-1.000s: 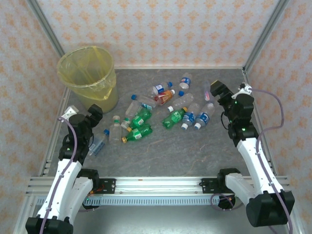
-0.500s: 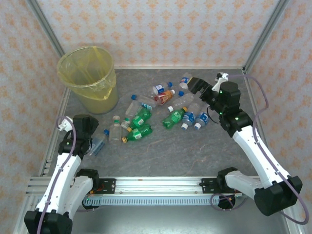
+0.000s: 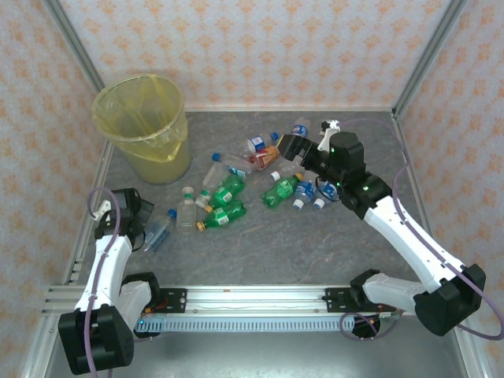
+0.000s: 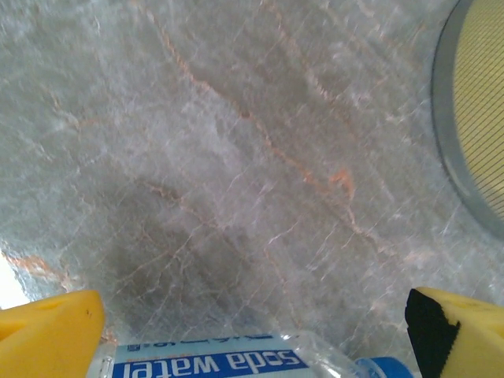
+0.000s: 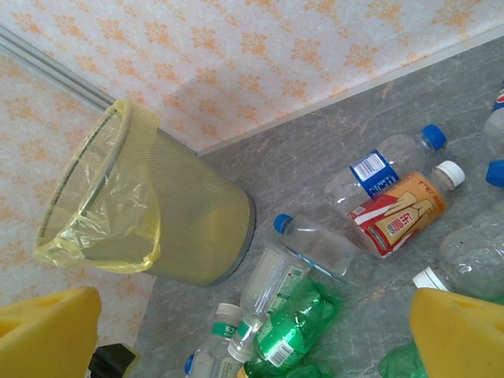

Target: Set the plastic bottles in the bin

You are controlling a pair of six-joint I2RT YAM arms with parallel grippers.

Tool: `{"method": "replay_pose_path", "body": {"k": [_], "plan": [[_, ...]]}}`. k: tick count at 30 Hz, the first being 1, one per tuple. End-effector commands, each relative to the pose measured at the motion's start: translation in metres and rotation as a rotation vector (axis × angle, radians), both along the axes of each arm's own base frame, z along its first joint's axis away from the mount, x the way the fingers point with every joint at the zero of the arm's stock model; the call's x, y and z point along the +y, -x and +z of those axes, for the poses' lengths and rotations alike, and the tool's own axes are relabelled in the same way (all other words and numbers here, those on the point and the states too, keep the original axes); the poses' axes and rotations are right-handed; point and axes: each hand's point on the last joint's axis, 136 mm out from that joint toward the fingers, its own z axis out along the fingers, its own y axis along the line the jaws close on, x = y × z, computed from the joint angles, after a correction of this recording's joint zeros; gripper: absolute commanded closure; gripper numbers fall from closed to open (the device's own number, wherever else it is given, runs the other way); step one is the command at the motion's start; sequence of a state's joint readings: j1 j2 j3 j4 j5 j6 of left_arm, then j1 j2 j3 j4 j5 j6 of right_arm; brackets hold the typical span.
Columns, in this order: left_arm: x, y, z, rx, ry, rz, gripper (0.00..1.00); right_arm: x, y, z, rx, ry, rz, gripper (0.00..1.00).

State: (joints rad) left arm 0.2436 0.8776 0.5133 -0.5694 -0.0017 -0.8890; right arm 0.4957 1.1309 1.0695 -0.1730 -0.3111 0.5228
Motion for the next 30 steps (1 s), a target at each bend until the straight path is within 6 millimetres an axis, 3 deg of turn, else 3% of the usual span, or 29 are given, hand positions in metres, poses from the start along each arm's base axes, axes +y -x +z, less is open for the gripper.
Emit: {"method": "replay_pose_path", "body": {"k": [1,10,14,17,23,30], "plan": [[-0.008,-0.005,-0.004,-0.017,0.045,-0.043,0.01,0.002,-0.003,0.02,-0.047,0.0,0.003,0.0],[-0.051,-0.012,-0.015,-0.08,0.287,-0.092,0.01,0.008,-0.007,0.02,-0.061,-0.006,0.013,0.0],[-0.061,-0.016,-0.003,-0.13,0.307,-0.108,0.01,0.012,-0.009,0.021,-0.061,-0.007,0.025,0.0],[-0.07,-0.017,0.004,-0.163,0.3,-0.133,0.01,0.016,-0.018,0.009,-0.028,0.009,0.018,0.0],[-0.083,-0.009,-0.001,-0.133,0.268,-0.176,0.01,0.023,-0.024,0.0,0.005,0.026,0.03,0.0],[-0.073,0.003,0.005,-0.017,0.137,-0.19,0.01,0.025,-0.025,-0.009,0.011,0.036,0.029,0.0]]}}
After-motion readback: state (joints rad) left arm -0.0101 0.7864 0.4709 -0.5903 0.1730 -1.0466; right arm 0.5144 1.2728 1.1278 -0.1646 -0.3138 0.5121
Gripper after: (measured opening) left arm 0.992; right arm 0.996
